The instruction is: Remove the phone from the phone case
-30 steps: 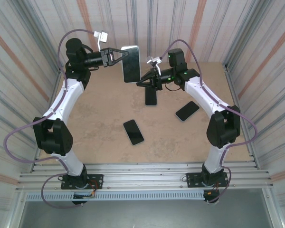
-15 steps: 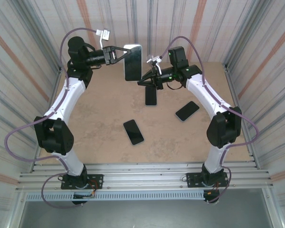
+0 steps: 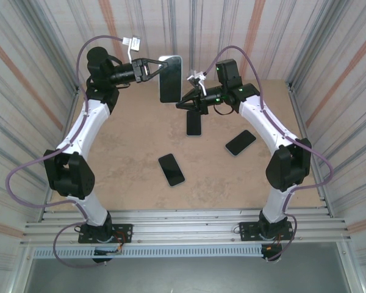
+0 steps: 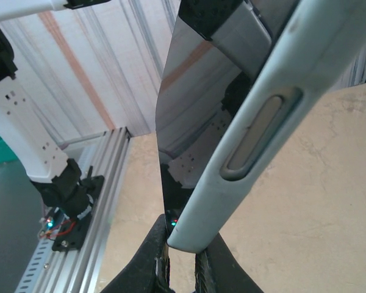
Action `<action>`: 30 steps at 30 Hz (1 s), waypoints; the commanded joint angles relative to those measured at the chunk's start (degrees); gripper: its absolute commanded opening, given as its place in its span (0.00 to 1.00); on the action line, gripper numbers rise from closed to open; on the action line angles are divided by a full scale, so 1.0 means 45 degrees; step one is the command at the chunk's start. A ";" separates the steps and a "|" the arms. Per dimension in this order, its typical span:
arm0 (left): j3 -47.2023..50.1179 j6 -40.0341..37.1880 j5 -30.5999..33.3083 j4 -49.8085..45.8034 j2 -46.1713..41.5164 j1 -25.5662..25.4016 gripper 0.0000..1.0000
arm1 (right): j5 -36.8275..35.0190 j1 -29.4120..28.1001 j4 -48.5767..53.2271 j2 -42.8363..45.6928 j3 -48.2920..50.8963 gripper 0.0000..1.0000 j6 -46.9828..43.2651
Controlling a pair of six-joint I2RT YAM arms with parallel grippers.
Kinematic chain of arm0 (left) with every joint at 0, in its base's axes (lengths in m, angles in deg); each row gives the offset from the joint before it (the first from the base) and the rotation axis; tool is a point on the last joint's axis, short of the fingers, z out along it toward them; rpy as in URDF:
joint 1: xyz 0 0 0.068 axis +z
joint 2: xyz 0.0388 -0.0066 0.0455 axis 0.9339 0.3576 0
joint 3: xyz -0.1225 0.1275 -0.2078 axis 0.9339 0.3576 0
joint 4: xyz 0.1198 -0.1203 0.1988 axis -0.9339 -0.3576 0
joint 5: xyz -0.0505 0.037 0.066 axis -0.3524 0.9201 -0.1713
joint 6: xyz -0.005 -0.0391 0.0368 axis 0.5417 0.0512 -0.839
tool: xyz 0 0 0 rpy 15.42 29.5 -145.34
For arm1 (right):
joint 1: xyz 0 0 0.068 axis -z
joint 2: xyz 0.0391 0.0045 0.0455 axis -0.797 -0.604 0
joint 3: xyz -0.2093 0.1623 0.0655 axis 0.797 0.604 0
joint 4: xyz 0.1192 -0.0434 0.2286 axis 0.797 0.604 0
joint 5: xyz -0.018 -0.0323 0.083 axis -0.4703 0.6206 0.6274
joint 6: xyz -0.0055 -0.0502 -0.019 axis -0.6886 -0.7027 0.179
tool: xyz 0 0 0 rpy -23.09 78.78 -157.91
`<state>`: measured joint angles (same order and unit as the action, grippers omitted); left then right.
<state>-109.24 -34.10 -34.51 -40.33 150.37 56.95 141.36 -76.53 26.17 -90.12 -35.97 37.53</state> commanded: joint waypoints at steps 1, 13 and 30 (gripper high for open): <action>-0.0368 0.1463 -0.1712 -0.0849 -0.0544 -0.1020 0.00 | -0.2503 0.0060 -0.1578 0.0318 -0.0298 0.08 -0.0496; -0.0415 0.1779 -0.1711 -0.0451 -0.0352 -0.1018 0.00 | -0.3172 0.0086 -0.1753 0.0794 0.0152 0.09 -0.0586; -0.0329 0.1573 -0.0090 -0.0717 -0.0383 -0.0724 0.00 | -0.1115 0.0433 -0.4673 0.2008 0.2236 0.28 0.2581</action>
<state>-110.01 -28.94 -32.72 -41.68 150.37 54.72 133.44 -75.19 15.50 -84.56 -27.29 42.01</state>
